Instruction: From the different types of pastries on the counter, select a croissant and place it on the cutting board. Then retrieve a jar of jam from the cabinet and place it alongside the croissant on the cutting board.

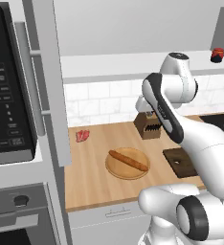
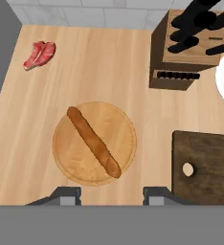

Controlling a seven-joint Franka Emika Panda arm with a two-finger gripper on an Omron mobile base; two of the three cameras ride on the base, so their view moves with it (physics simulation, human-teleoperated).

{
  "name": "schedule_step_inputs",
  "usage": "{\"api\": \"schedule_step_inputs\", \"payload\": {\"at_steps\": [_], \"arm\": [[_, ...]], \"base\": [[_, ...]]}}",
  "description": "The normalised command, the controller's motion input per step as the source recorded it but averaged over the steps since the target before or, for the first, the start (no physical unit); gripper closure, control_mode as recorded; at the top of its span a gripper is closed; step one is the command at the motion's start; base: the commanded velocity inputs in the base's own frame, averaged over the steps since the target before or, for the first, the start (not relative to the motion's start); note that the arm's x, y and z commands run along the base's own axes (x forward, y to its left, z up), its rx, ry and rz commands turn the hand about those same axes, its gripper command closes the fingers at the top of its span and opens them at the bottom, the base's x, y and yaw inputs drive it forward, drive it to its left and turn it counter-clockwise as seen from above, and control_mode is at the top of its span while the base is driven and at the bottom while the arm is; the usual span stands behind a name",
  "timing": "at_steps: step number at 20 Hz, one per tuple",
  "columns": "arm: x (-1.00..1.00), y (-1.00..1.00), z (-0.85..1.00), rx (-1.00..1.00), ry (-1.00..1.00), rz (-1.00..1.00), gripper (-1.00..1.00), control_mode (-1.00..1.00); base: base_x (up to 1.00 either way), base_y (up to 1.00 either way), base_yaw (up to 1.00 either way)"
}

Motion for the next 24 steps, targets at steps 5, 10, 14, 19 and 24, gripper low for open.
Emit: {"api": "schedule_step_inputs", "payload": {"at_steps": [5,10,14,19,24], "arm": [[0.01,-0.02,0.0,0.0,0.0,0.0,-1.0,-1.0],[0.21,-0.21,0.01,0.03,0.07,0.0,-1.0,-1.0],[0.0,-0.61,0.49,0.03,-0.02,-0.01,-1.0,-1.0],[0.0,-0.42,0.8,-0.04,-0.09,-0.19,-1.0,-1.0],[-0.07,-0.21,0.45,-0.1,-0.17,-0.42,-1.0,-1.0]], "base": [[0.0,0.0,0.0],[0.0,0.0,0.0],[0.0,0.0,0.0],[0.0,0.0,0.0],[0.0,0.0,0.0]]}}
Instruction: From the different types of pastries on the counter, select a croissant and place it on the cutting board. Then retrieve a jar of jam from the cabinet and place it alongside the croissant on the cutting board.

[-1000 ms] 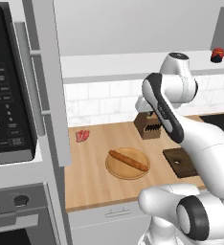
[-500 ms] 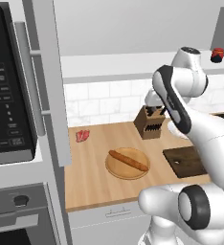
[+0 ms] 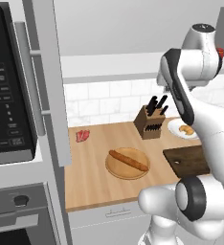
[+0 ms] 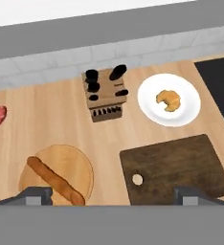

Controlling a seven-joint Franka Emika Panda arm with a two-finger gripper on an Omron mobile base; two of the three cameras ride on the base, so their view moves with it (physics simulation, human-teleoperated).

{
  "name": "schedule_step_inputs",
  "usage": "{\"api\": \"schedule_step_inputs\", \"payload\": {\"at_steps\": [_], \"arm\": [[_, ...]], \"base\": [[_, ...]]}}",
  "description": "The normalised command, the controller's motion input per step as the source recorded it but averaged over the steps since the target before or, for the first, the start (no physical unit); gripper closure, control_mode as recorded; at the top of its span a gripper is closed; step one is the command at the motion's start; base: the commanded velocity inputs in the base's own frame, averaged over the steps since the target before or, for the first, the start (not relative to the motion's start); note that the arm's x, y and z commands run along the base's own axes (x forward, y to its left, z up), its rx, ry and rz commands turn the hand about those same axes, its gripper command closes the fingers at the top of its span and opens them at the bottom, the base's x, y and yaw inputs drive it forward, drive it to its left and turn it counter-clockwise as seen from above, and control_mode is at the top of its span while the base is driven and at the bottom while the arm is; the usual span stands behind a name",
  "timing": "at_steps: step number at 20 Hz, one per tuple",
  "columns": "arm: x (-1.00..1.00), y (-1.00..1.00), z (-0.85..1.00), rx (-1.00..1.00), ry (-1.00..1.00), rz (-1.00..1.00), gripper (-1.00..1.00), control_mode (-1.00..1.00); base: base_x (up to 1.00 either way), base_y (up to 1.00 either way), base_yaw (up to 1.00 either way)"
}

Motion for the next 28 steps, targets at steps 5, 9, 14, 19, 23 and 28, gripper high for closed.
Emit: {"api": "schedule_step_inputs", "payload": {"at_steps": [5,9,14,19,23,28], "arm": [[-0.06,-0.28,0.39,-0.01,-0.16,-0.44,-1.0,-1.0],[-0.13,-0.38,0.45,-0.05,-0.25,-0.4,-1.0,-1.0],[-0.09,-0.45,0.4,-0.08,-0.28,-0.32,-1.0,-1.0],[0.0,-0.62,0.22,-0.04,-0.19,-0.07,-1.0,-1.0],[-0.05,-0.6,0.32,-0.04,-0.13,0.05,-1.0,-1.0],[-0.04,-0.54,0.24,-0.04,-0.06,0.13,-1.0,-1.0]], "base": [[0.0,0.0,0.0],[0.0,0.0,0.0],[0.0,0.0,0.0],[0.0,0.0,0.0],[0.0,0.0,0.0],[0.0,0.0,0.0]]}}
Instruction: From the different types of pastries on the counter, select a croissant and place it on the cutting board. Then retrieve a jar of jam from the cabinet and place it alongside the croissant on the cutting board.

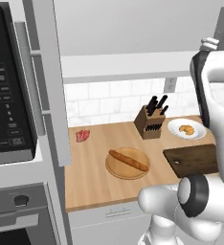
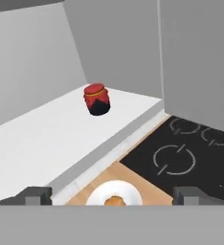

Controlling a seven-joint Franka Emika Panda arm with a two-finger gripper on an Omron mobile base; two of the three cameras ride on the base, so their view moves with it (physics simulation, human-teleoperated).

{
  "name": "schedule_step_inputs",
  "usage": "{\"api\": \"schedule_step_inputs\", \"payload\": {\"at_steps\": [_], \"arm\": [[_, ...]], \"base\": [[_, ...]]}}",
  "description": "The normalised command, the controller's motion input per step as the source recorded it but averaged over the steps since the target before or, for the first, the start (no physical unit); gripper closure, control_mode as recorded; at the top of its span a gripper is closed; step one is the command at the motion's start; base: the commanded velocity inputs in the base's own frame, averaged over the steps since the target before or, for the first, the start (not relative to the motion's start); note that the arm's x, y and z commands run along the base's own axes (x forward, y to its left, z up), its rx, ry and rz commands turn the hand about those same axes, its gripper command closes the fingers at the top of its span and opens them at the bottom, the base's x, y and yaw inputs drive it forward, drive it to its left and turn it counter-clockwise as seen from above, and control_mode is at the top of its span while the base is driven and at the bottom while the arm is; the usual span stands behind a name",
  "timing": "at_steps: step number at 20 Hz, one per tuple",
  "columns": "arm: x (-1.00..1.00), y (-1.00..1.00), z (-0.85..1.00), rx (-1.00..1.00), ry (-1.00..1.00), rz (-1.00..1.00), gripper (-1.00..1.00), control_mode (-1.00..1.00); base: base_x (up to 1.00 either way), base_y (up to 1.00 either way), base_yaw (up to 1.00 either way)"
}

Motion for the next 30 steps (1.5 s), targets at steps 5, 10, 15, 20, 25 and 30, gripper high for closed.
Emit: {"api": "schedule_step_inputs", "payload": {"at_steps": [5,10,15,20,25,30], "arm": [[0.0,-0.59,0.11,-0.03,0.0,0.11,-1.0,-1.0],[0.21,-0.29,0.09,-0.01,0.0,0.05,-1.0,-1.0],[0.5,-0.03,0.04,-0.01,0.0,0.06,-1.0,-1.0],[0.29,-0.32,0.0,0.0,0.0,0.02,-1.0,-1.0],[0.28,-0.3,0.0,0.0,0.01,0.0,-1.0,-1.0],[0.58,0.0,0.0,0.0,0.01,0.06,-1.0,-1.0]], "base": [[0.0,0.0,0.0],[0.0,0.0,0.0],[0.0,0.0,0.0],[0.0,0.0,0.0],[0.0,0.0,0.0],[0.0,0.0,0.0]]}}
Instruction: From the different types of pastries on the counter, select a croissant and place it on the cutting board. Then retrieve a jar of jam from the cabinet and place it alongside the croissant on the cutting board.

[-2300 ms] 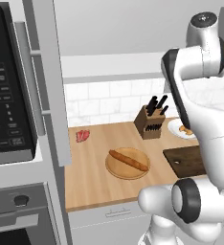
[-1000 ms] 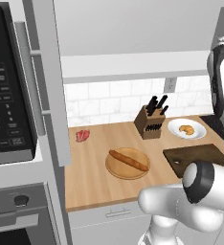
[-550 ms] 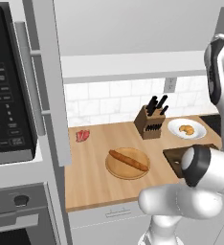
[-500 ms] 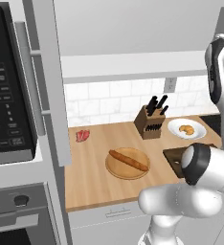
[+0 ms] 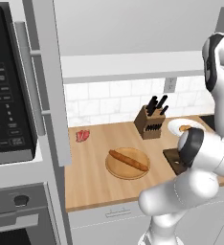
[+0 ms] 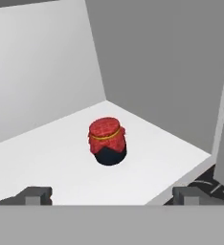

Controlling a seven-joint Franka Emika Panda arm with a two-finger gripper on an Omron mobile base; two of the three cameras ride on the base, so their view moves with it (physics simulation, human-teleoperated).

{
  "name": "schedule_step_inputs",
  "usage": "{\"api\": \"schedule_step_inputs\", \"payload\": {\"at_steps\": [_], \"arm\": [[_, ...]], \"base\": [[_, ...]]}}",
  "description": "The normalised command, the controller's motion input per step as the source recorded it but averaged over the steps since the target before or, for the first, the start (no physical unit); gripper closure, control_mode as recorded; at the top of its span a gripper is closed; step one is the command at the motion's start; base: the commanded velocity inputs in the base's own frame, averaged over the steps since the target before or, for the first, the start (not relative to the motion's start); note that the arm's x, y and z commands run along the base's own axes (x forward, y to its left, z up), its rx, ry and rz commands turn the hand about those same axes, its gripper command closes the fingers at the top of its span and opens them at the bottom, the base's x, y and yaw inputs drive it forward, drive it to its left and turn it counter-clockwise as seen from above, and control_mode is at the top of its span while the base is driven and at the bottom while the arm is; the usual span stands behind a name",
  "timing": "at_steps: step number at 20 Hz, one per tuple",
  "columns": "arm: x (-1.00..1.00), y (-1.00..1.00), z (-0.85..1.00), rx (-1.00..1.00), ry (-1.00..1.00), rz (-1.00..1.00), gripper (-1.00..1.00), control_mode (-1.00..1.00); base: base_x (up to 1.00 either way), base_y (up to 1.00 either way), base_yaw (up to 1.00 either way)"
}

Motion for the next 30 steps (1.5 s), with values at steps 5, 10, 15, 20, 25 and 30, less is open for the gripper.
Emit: {"api": "schedule_step_inputs", "payload": {"at_steps": [5,10,15,20,25,30], "arm": [[0.39,-0.15,0.0,0.0,0.03,0.09,-1.0,-1.0],[0.44,-0.21,-0.05,0.0,0.06,0.08,-1.0,-1.0],[0.42,-0.26,-0.06,0.0,0.09,0.02,-1.0,-1.0],[0.35,-0.18,0.0,0.0,0.06,0.0,-1.0,-1.0],[0.37,-0.01,-0.14,0.0,0.1,0.0,-1.0,-1.0],[0.23,-0.21,-0.19,0.0,0.09,0.0,-1.0,-1.0]], "base": [[0.0,0.0,0.0],[0.0,0.0,0.0],[0.0,0.0,0.0],[0.0,0.0,0.0],[0.0,0.0,0.0],[0.0,0.0,0.0]]}}
